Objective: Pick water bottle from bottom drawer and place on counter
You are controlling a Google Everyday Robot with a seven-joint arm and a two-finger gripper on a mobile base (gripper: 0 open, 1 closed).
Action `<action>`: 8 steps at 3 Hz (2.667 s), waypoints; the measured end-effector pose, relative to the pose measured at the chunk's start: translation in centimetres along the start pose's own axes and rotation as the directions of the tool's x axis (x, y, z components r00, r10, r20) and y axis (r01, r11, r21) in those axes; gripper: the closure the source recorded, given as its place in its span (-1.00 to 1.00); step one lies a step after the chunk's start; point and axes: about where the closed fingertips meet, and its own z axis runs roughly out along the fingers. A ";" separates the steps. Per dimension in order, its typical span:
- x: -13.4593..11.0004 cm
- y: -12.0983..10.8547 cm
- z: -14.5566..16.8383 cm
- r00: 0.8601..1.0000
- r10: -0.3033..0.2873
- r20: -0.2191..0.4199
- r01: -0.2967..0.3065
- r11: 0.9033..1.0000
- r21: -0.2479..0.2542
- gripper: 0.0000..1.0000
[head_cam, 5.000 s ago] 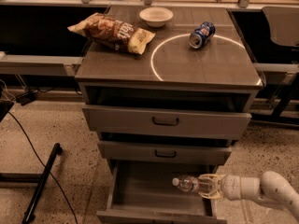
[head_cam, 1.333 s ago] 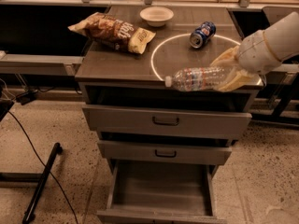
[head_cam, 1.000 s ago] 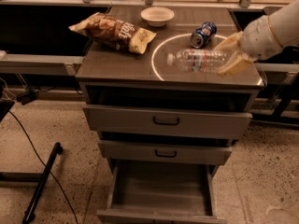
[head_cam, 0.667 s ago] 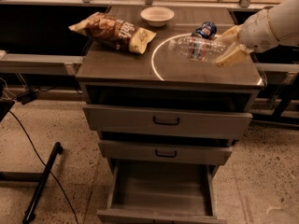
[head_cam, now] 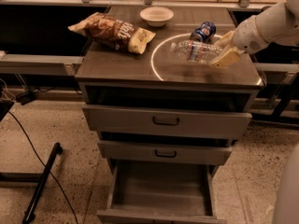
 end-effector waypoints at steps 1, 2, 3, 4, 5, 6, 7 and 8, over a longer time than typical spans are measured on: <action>1.4 0.0 1.9 0.997 -0.016 -0.081 0.013 0.999 -0.042 0.67; 1.5 0.0 2.0 0.996 -0.017 -0.084 0.013 0.999 -0.043 0.21; 1.5 0.0 2.0 0.996 -0.017 -0.084 0.013 0.999 -0.044 -0.26; 1.5 0.0 2.0 0.996 -0.017 -0.084 0.013 0.999 -0.044 -0.88; 1.5 0.0 2.0 0.996 -0.017 -0.084 0.013 0.999 -0.044 -1.00; 1.5 0.0 2.0 0.996 -0.017 -0.084 0.013 0.999 -0.044 -1.00; 1.1 0.2 1.3 0.997 -0.034 -0.066 0.030 0.998 -0.061 -1.00; 0.6 0.3 -2.6 0.999 -0.043 -0.024 0.043 0.999 -0.006 -1.00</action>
Offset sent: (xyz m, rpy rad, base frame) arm 0.0065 -0.0004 -0.0208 -0.0709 0.0405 0.0125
